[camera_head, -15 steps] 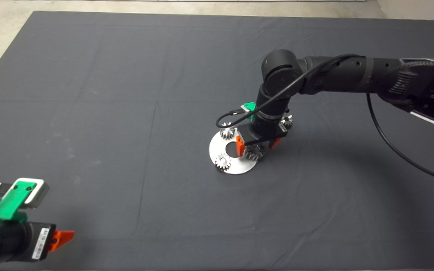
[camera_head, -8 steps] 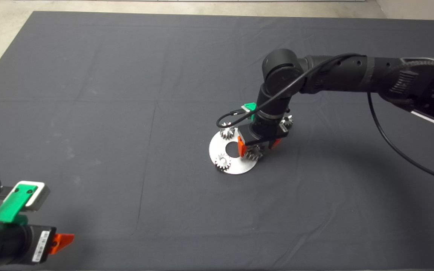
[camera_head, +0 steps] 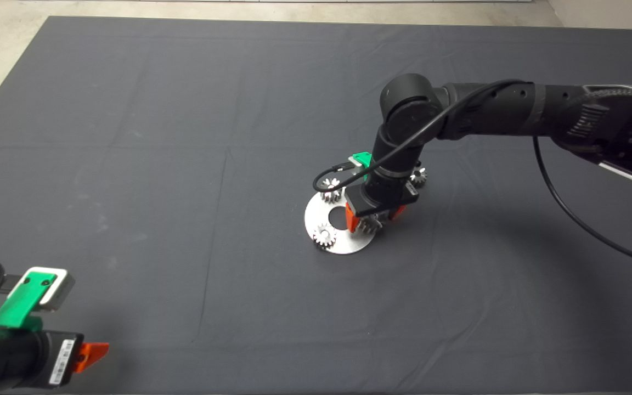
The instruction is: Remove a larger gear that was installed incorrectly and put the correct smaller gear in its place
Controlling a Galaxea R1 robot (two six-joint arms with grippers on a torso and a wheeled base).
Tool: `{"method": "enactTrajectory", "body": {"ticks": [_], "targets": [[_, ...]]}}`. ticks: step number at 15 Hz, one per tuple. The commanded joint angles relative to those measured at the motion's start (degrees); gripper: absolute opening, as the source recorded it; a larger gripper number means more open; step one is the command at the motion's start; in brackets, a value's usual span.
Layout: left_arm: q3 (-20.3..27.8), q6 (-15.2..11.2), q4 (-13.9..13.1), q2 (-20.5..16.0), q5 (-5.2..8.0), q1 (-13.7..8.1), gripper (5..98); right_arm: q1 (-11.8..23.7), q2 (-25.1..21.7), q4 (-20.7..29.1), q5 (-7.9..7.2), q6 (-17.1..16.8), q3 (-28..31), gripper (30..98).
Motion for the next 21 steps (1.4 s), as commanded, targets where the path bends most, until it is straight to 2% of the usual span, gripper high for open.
{"method": "enactTrajectory", "body": {"ticks": [1, 3, 5, 21], "targets": [[-0.18, -0.27, 1.09, -0.25, 0.41, 0.39, 84.0, 1.50, -0.27, -4.98, -5.78, 0.01, 0.70, 75.3], [-0.18, -0.71, 2.80, 0.02, 0.41, 1.57, 84.0, 1.41, -1.45, -8.55, -5.69, 0.01, 0.94, 75.3], [-0.18, -0.97, 2.92, 0.11, 0.41, 1.80, 84.0, 1.33, -1.57, -9.94, -5.69, 0.01, 0.94, 75.3], [0.26, -2.20, 2.83, 1.52, 0.50, 1.98, 84.0, 1.24, -0.60, -9.68, -5.69, 0.39, -0.35, 75.3]]}}
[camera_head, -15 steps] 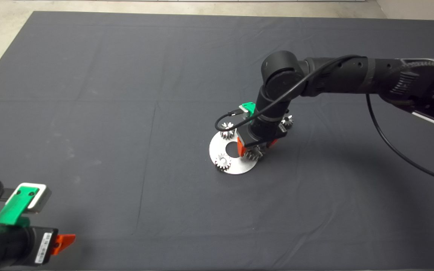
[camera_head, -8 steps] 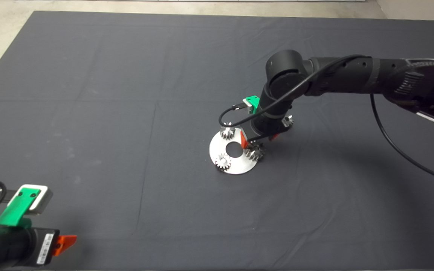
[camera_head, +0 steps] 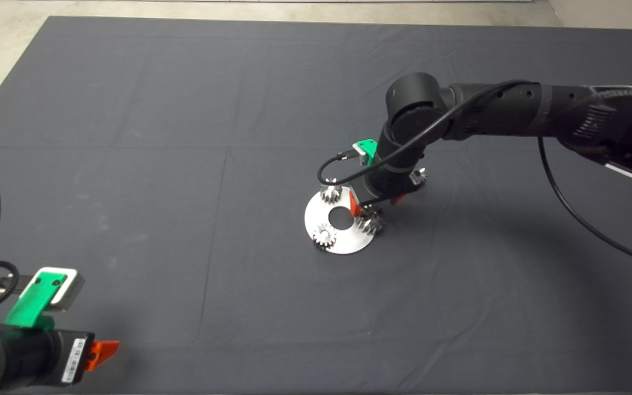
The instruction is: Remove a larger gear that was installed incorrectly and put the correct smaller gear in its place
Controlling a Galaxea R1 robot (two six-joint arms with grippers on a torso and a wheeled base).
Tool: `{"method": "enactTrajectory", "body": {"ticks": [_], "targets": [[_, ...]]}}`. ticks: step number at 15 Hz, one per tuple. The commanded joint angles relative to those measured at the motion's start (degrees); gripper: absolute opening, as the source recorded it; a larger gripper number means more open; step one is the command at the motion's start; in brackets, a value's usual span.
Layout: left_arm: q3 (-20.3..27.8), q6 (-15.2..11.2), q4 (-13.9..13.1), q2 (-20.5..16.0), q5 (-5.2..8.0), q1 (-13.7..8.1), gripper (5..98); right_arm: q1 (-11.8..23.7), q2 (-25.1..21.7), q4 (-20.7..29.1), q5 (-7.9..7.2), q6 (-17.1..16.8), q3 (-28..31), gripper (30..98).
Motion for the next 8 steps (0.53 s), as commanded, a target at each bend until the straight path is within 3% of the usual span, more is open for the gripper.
{"method": "enactTrajectory", "body": {"ticks": [1, 8], "targets": [[0.26, -0.46, 0.50, -0.41, 0.52, 0.25, 84.0, 1.29, 0.38, -1.33, -5.69, 0.39, -0.69, 75.3], [0.17, -0.64, 0.50, -0.41, 0.43, 0.25, 84.0, 1.29, 0.65, 0.42, -5.77, 0.39, -2.09, 75.3]]}}
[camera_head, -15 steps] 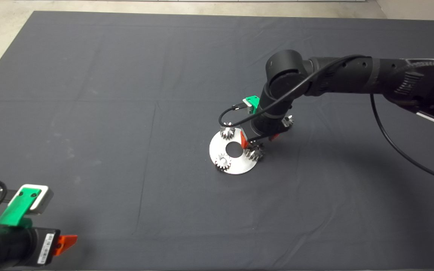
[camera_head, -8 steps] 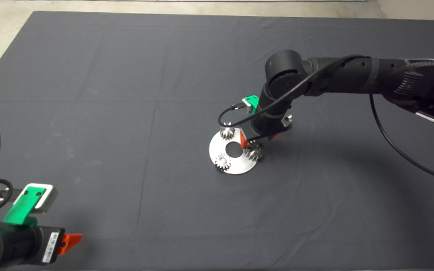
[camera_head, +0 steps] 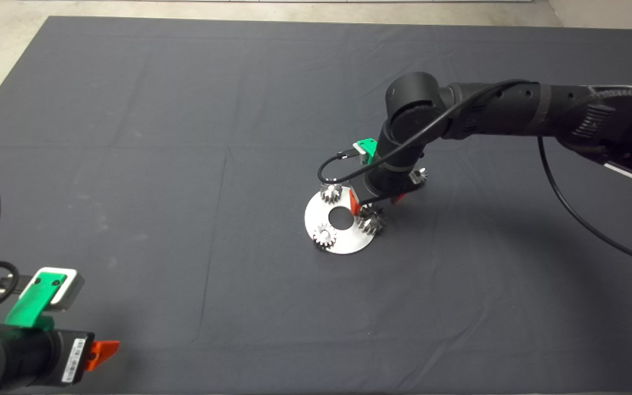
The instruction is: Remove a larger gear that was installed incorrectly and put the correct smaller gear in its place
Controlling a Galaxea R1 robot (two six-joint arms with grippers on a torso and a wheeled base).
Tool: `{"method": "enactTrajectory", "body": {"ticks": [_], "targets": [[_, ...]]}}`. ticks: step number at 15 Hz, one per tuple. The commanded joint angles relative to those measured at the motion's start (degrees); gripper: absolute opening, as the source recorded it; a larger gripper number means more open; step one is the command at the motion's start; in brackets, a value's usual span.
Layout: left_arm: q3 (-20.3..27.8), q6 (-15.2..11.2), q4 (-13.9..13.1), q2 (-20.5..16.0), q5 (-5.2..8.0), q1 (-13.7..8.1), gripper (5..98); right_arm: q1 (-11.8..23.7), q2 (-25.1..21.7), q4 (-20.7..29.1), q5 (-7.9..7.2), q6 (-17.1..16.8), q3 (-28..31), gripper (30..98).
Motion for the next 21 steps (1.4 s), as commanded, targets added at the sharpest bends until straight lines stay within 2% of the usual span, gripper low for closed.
{"method": "enactTrajectory", "body": {"ticks": [1, 12, 15, 18, 19, 21], "targets": [[-0.01, -0.45, 0.51, -0.33, 0.46, 0.33, 84.0, 1.29, 0.48, 0.91, -6.04, 0.36, -1.57, 75.3], [-0.97, -0.46, 0.59, 0.38, 0.46, 0.34, 84.0, 1.64, 0.48, 9.79, -5.95, -0.17, -1.14, 75.3], [-0.80, -0.45, 0.59, 0.47, 0.46, 1.43, 84.0, 1.55, 0.21, 9.79, -5.87, -0.35, -1.31, 75.3], [-0.80, -0.54, 0.59, 0.47, 0.46, 1.57, 84.0, 1.60, 0.30, 9.44, -5.95, -0.35, -1.22, 75.1], [-0.80, -0.54, 0.68, 0.38, 0.46, 1.57, 84.0, 1.57, 0.48, 9.08, -5.95, -0.35, -1.05, 71.3], [-0.80, -0.54, 0.68, 0.38, 0.46, 1.57, 84.0, 1.55, 0.91, 8.65, -6.00, -0.26, -0.43, 69.2]]}}
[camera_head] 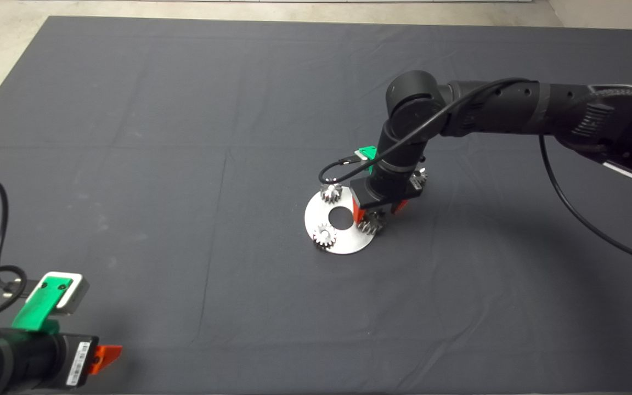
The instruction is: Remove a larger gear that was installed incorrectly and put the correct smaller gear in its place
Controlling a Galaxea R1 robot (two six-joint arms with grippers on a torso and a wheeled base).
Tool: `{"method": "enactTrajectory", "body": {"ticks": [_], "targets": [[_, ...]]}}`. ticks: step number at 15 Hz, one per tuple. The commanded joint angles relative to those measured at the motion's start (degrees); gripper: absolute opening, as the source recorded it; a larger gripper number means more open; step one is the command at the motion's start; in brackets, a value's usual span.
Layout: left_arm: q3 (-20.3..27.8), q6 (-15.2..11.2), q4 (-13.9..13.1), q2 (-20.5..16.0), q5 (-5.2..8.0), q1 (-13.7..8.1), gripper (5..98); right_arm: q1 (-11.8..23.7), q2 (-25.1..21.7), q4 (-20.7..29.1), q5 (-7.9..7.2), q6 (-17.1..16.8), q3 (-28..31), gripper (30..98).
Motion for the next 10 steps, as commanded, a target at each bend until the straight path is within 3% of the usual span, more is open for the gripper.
{"method": "enactTrajectory", "body": {"ticks": [1, 7, 10], "targets": [[-0.09, -0.48, 0.59, -0.45, 0.43, 0.08, 84.0, 1.55, 0.98, 1.57, -6.04, -0.17, 1.27, 66.1], [-0.28, -0.39, 1.03, -0.45, 0.43, 0.17, 84.0, 1.37, 1.51, 1.48, -6.04, -0.17, 1.28, 58.3], [-0.46, -0.39, 1.64, -0.36, 0.43, 1.31, 84.0, 1.29, 1.86, 1.04, -6.04, -0.17, 1.28, 53.4]]}}
